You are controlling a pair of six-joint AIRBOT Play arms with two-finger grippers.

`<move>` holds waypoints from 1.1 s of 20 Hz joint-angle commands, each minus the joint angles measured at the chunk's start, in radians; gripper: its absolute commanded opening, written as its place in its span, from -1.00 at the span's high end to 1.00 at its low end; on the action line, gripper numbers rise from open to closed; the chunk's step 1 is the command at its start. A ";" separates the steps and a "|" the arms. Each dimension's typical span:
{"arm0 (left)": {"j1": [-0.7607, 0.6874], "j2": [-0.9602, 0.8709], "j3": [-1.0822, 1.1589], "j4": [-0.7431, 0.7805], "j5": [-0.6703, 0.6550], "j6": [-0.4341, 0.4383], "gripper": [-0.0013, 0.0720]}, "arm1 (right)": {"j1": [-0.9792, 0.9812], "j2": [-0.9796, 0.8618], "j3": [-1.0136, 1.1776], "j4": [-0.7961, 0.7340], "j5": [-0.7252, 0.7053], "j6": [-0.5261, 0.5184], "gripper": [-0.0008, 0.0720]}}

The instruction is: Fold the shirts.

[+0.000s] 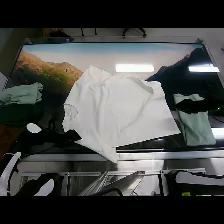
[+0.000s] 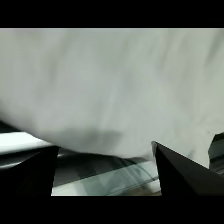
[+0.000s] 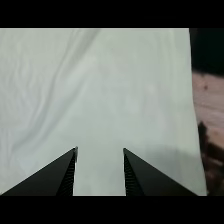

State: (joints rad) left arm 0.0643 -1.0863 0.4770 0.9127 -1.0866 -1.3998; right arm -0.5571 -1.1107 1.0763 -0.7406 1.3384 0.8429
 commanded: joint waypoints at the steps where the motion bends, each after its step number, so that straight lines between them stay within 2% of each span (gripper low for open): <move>1: -0.100 -0.101 0.035 0.003 0.143 -0.015 -0.80 | 0.000 0.001 0.000 0.003 0.003 0.007 0.03; 2: -0.111 -0.143 0.077 0.004 0.156 -0.015 -0.79 | 0.000 0.001 0.000 0.002 0.007 0.015 0.03; 3: -0.116 -0.182 0.123 0.010 0.148 -0.015 -0.68 | 0.000 0.001 0.000 0.000 0.014 0.022 0.03; 5: -0.113 -0.237 0.200 0.014 0.097 0.005 0.63 | 0.000 0.002 0.000 0.000 0.031 0.026 0.03; 6: -0.113 -0.255 0.240 0.022 0.060 0.029 0.91 | 0.000 0.003 0.000 0.000 0.033 0.027 0.03; 8: -0.110 -0.260 0.309 0.126 0.017 0.010 0.91 | 0.000 0.003 -0.001 -0.002 0.043 0.046 0.03; 10: -0.082 -0.260 0.384 0.283 -0.033 -0.045 0.91 | 0.000 0.003 -0.010 -0.008 0.058 0.064 0.03; 12: -0.023 -0.260 0.444 0.353 -0.091 -0.046 0.91 | 0.000 0.010 -0.048 -0.017 0.063 0.064 0.03; 16: 0.058 -0.260 0.488 0.342 -0.111 0.008 0.91 | 0.000 0.045 -0.188 -0.137 0.033 0.097 -0.01; 17: 0.059 -0.260 0.489 0.343 -0.109 0.019 0.91 | 0.000 0.047 -0.223 -0.189 0.027 0.136 -0.23; 18: 0.059 -0.260 0.488 0.343 -0.108 0.032 0.91 | 0.000 0.046 -0.254 -0.235 0.028 0.174 -0.26; 22: 0.060 -0.260 0.488 0.344 -0.101 0.042 0.91 | 0.023 0.046 -0.388 -0.227 0.027 0.195 -0.26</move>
State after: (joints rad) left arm 0.1169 -1.3457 0.9596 1.2465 -1.1866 -1.3750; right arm -0.5503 -1.0676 0.7765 -0.9394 1.3682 1.0035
